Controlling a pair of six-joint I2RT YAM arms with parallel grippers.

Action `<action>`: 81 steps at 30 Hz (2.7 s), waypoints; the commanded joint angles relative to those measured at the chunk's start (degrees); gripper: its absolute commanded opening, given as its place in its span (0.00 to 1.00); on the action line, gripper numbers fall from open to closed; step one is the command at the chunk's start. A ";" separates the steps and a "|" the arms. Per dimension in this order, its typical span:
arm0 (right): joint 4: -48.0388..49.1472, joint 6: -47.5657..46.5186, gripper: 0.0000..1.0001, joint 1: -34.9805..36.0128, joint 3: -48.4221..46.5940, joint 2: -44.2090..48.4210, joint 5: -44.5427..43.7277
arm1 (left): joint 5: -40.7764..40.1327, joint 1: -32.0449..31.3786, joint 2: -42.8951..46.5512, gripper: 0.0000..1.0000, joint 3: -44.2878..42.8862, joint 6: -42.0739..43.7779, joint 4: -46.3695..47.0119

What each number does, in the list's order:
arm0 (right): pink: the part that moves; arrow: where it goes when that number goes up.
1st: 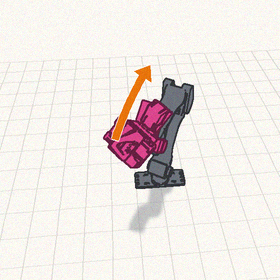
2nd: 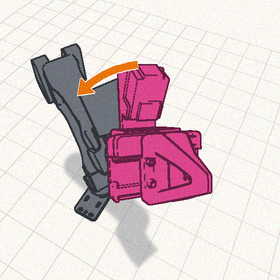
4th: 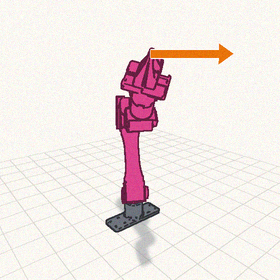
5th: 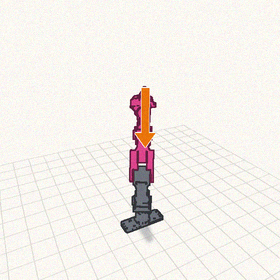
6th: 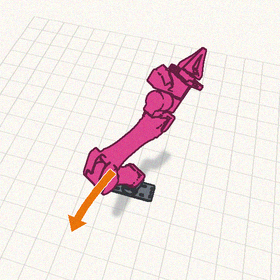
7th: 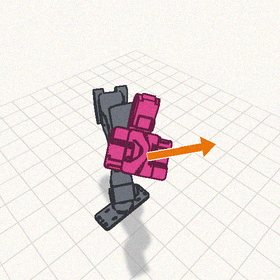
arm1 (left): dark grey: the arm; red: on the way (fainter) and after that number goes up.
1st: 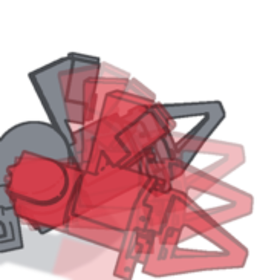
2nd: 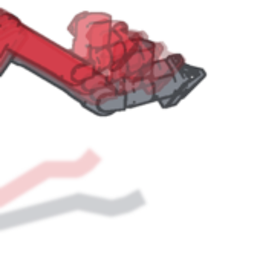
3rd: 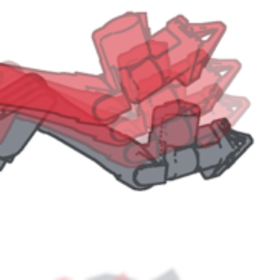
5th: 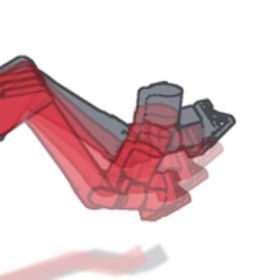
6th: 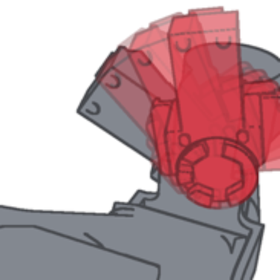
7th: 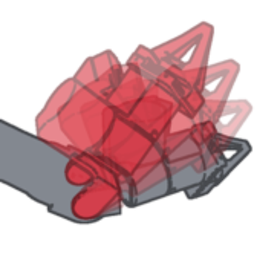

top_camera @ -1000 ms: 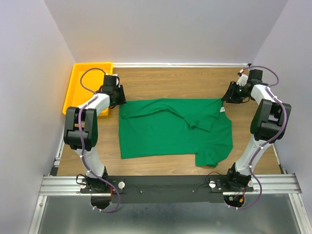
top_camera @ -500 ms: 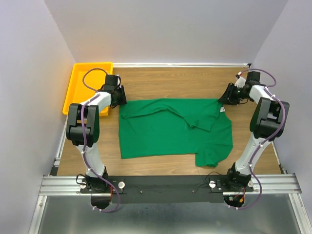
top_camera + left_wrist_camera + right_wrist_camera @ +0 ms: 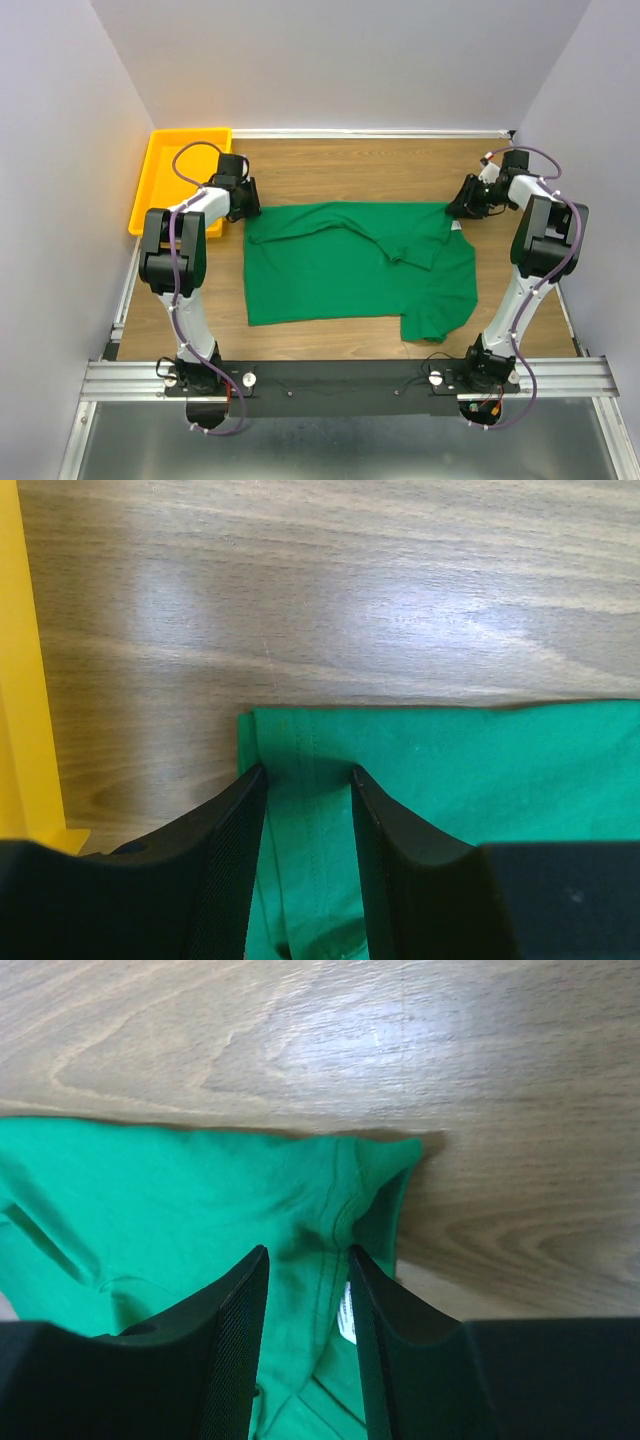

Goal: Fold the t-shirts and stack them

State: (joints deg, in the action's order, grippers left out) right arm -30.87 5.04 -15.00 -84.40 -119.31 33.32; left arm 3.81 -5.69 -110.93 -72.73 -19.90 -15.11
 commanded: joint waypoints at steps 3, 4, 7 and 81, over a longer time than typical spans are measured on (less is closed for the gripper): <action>1.25 0.15 0.44 -0.20 -3.49 -1.98 -1.24 | 1.72 0.24 -1.21 0.47 -2.07 0.39 -0.53; 1.34 0.23 0.43 -0.20 -3.75 -2.16 -1.07 | 1.72 0.33 -1.39 0.47 -2.15 0.48 -0.44; 1.60 0.50 0.27 -0.20 -5.07 -2.95 -0.80 | 1.72 0.24 -1.92 0.47 -2.68 0.56 -0.71; 1.61 -3.54 0.01 -0.11 -23.53 -14.38 -8.45 | 4.62 0.60 -11.59 0.20 -19.64 -0.93 -8.88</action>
State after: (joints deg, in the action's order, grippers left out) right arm -29.67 2.46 -15.00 -106.45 -132.11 26.37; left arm 6.35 -5.56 -121.58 -90.35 -21.93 -22.90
